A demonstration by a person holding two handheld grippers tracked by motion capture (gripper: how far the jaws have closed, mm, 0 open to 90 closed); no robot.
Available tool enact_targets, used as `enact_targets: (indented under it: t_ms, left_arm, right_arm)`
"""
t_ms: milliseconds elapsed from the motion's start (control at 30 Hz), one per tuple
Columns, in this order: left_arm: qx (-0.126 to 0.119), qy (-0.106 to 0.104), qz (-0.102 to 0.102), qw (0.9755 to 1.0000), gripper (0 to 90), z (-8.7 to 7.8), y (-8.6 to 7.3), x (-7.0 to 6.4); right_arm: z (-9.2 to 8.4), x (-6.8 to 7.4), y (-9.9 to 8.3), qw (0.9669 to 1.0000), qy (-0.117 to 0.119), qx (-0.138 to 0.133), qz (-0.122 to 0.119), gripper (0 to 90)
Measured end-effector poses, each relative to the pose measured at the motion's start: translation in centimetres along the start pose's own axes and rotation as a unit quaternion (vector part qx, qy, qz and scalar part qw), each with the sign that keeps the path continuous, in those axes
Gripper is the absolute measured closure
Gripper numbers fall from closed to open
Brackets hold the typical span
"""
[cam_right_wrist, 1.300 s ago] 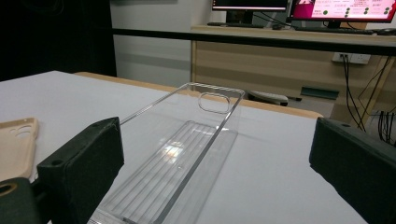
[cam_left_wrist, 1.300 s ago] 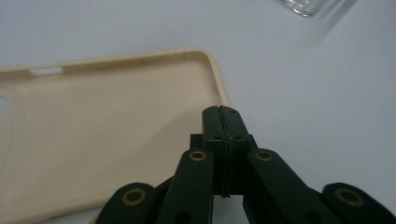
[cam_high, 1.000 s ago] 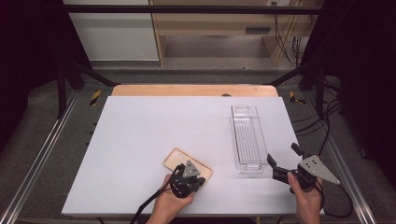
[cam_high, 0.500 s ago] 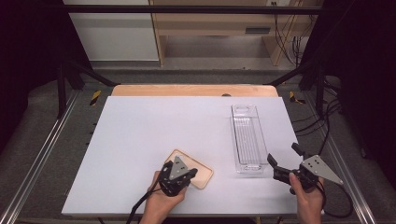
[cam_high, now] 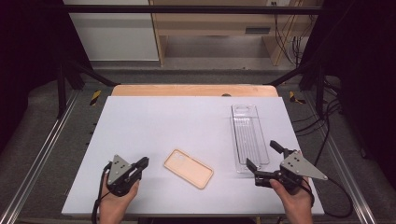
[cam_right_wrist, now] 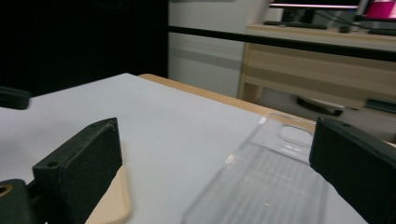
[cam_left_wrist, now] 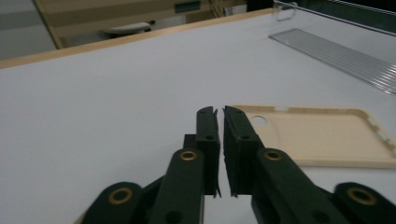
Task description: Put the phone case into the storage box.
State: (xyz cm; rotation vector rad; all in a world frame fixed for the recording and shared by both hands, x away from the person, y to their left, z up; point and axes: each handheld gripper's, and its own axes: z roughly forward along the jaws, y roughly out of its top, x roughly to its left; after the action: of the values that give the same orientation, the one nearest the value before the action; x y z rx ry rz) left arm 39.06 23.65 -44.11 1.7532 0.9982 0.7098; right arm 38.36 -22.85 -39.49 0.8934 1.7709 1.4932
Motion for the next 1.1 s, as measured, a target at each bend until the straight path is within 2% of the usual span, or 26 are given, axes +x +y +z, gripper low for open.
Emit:
enact_targets:
  t_ms: [167, 267, 367, 500, 567, 667, 800, 967, 1100]
  left_arm:
    - [-0.015, 0.032, -0.024, 0.9991, 57.3, -0.9, -1.3, 1.4]
    - [-0.019, 0.055, -0.039, 0.9975, 41.9, -1.4, -2.0, 1.7]
    - [-0.029, 0.054, -0.058, 0.9965, 28.6, -1.5, -2.1, 2.1]
    - [-0.044, 0.058, -0.052, 0.9960, 15.3, -1.6, -2.0, 2.2]
    - [-0.051, 0.052, -0.056, 0.9958, 11.2, -1.6, -2.0, 2.3]
    - [-0.061, 0.045, -0.059, 0.9954, 8.0, -1.8, -2.0, 2.6]
    - [-0.066, 0.034, -0.061, 0.9954, 7.1, -1.8, -2.2, 2.7]
    - [-0.065, 0.029, -0.055, 0.9959, 5.8, -1.7, -2.2, 2.7]
    - [-0.064, 0.024, -0.053, 0.9962, 5.4, -1.6, -2.2, 2.7]
  right_arm:
    - [1.7, 2.3, 1.4, 0.9991, 0.038, 0.021, -0.002, 2.6]
    - [2.9, 3.9, 1.8, 0.9975, 0.055, 0.041, -0.014, 2.4]
    - [4.5, 5.3, 1.4, 0.9937, 0.081, 0.075, -0.016, 2.7]
    - [7.0, 6.9, 0.1, 0.9842, 0.112, 0.137, -0.008, 3.4]
    - [8.1, 7.5, -0.6, 0.9783, 0.126, 0.164, -0.003, 3.6]
    - [9.4, 8.4, -1.6, 0.9688, 0.140, 0.205, -0.007, 4.1]
    - [10.8, 9.2, -2.8, 0.9584, 0.151, 0.242, -0.012, 4.8]
    - [11.9, 9.4, -4.1, 0.9479, 0.156, 0.277, -0.016, 5.3]
    - [12.5, 9.3, -4.9, 0.9435, 0.156, 0.292, -0.015, 5.3]
